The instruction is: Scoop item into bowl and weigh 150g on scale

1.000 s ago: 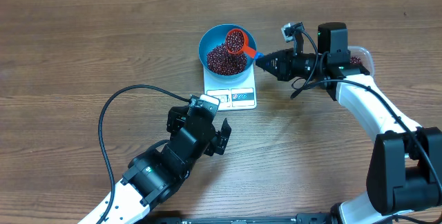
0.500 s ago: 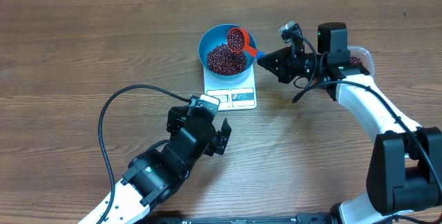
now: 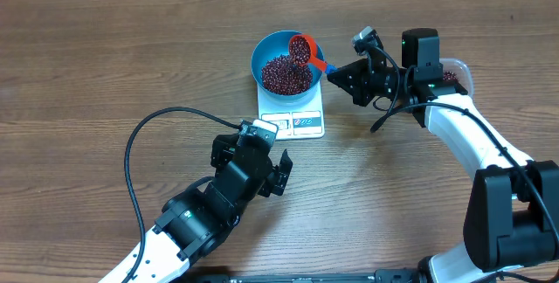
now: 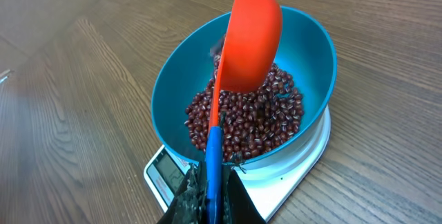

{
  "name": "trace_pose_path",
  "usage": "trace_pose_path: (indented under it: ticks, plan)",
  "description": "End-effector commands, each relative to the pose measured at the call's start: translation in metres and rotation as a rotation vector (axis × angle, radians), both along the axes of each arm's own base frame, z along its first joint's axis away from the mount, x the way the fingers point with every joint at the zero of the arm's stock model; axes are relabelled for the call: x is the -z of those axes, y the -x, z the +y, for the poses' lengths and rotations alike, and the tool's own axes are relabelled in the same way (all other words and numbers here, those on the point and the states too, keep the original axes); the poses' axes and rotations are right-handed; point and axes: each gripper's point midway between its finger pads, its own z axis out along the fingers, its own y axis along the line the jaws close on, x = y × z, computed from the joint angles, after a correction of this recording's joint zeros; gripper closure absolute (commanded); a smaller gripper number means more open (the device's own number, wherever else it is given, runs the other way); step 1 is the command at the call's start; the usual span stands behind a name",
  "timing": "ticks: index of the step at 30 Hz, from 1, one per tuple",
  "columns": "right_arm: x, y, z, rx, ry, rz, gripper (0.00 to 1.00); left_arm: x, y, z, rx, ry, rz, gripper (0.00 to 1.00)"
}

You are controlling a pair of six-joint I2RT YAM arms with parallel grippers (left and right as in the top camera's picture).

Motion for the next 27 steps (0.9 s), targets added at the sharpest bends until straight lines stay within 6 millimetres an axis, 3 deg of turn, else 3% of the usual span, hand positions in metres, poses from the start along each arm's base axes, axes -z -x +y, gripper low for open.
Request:
trace_pose_path:
  ticks: [1, 27]
  plan:
    - [0.0023, -0.0004, 0.0018, -0.014, 0.011, -0.018, 0.96, 0.0012, 0.0021, -0.0009, -0.001, 0.010, 0.005, 0.00]
    - [0.0044, 0.0017, 0.0016, -0.008, 0.007, 0.009, 0.96, 0.0012, 0.0021, -0.0009, -0.001, 0.010, 0.005, 0.00]
